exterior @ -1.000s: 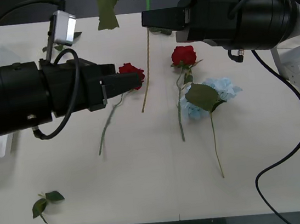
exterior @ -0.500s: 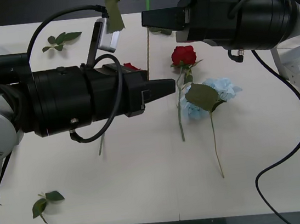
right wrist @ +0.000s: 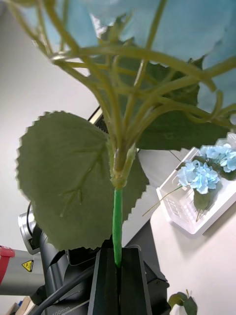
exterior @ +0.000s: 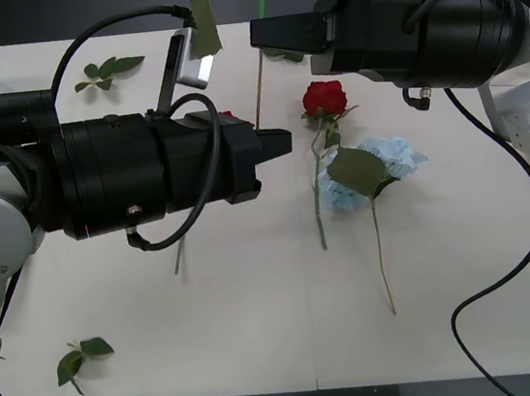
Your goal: Put the red flowers into the right box and the blue flowers into the left box
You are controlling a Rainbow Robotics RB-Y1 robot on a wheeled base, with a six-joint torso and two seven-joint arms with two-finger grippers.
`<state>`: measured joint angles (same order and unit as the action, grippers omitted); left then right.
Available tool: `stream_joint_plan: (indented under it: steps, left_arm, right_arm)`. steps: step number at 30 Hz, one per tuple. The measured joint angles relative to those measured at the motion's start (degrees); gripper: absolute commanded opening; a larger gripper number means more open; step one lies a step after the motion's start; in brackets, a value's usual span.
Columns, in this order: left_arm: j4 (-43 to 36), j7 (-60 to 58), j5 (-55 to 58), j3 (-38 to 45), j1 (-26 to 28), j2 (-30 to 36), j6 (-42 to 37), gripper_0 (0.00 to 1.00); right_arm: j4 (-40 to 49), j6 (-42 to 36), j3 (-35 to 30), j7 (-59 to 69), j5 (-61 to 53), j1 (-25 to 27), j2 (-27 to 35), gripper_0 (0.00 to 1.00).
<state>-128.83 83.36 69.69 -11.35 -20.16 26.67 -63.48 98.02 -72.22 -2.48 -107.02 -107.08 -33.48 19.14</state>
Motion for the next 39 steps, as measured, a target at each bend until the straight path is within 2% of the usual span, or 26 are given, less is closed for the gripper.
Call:
stream_joint_plan:
  steps: [4, 5, 6, 7, 8, 9, 19, 28, 32, 39]
  left_arm:
    - [0.0, -0.15, 0.0, 0.0, -0.08, 0.0, 0.0, 0.0]
    - [0.0, -0.15, 0.0, 0.0, -0.16, 0.0, 0.0, 0.0]
    - [0.0, -0.15, 0.0, 0.0, -0.27, 0.0, 0.0, 0.0]
    - [0.0, -0.16, 0.0, 0.0, -0.46, 0.0, 0.0, 0.0]
    - [0.0, -0.17, -0.01, 0.0, -0.7, 0.0, 0.0, 0.0]
    - [0.0, -0.17, -0.02, 0.0, -0.94, 0.0, 0.0, 0.0]
    - [0.0, -2.03, 0.01, 0.18, -1.64, 0.76, 0.0, 0.0]
    - [0.0, -4.6, 4.46, 8.11, -1.19, 9.1, 0.0, 0.0]
    - [0.03, -5.19, 7.24, 14.48, 1.66, 14.2, -0.01, 0.0]
    - [4.91, -5.2, 13.29, 30.46, 11.46, 22.56, -1.78, 0.0]
  right_arm:
    - [0.0, 0.09, 0.0, 0.0, 0.0, 0.0, 0.0, 0.01]
    - [0.0, 0.21, 0.0, 0.0, 0.0, 0.0, 0.0, 0.06]
    - [0.0, 0.32, 0.0, 0.0, 0.0, 0.0, 0.0, 0.24]
    - [0.0, 0.39, 0.0, 0.0, 0.0, 0.0, 0.0, 0.57]
    - [0.0, 0.38, 0.0, 0.0, 0.0, 0.0, 0.0, 0.75]
    - [0.0, 0.38, 0.0, 0.0, 0.0, 0.0, 0.0, 0.99]
    - [0.0, 0.38, 0.0, 0.0, 0.0, 0.0, 0.0, 1.0]
    - [0.0, 0.38, 0.0, 0.0, 0.0, 0.0, 0.0, 1.0]
    - [0.0, 0.37, -0.01, 0.0, 0.0, 0.0, 0.0, 1.0]
    - [-0.04, -0.03, -0.77, 0.0, 0.09, 0.93, 0.01, 1.0]
